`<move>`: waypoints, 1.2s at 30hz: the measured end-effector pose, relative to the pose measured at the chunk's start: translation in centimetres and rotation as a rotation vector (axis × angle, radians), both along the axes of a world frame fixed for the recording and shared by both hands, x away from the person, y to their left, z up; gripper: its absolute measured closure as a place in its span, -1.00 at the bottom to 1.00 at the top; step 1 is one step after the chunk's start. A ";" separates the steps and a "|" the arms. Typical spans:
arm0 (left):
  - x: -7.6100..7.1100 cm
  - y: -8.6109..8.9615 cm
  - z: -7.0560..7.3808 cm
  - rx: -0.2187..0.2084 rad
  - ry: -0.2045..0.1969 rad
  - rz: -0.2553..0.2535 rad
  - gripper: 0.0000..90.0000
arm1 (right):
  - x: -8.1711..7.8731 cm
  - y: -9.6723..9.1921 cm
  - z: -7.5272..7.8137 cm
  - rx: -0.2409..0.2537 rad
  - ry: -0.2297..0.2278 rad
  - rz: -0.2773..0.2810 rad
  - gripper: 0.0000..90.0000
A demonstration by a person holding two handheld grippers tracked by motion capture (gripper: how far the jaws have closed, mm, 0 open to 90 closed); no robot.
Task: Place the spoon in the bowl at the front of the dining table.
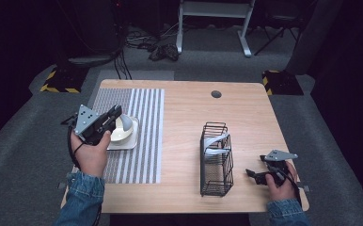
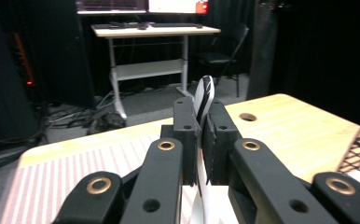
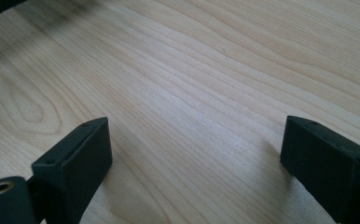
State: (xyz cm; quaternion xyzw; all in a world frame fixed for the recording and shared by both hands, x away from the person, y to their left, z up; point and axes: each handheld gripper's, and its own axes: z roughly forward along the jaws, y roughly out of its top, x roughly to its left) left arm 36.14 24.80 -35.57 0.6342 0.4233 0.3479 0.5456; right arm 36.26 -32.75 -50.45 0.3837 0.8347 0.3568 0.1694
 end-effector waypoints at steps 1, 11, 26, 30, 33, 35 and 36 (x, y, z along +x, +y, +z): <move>0.1 0.2 -0.1 0.003 -0.001 0.015 0.89 | 0.0 0.0 0.0 0.000 -0.001 0.001 -0.80; 0.7 1.7 -0.6 0.036 0.003 0.119 0.89 | 0.0 0.0 0.0 0.000 0.000 0.001 -0.80; 2.7 4.0 -3.2 0.081 0.033 0.238 0.89 | 0.0 0.0 0.0 0.000 0.000 0.001 -0.80; 3.2 4.0 -4.2 0.072 0.048 0.242 0.89 | 0.0 0.0 0.0 0.000 0.000 0.000 -0.80; 3.6 3.8 -5.0 0.069 0.059 0.239 0.88 | 0.0 0.0 0.0 0.000 0.000 0.001 -0.80; 3.9 3.8 -5.6 0.066 0.071 0.238 0.88 | 0.0 0.0 0.0 0.000 0.000 0.000 -0.80; 4.1 3.7 -6.1 0.061 0.078 0.238 0.88 | 0.0 0.0 0.0 0.000 0.000 0.000 -0.80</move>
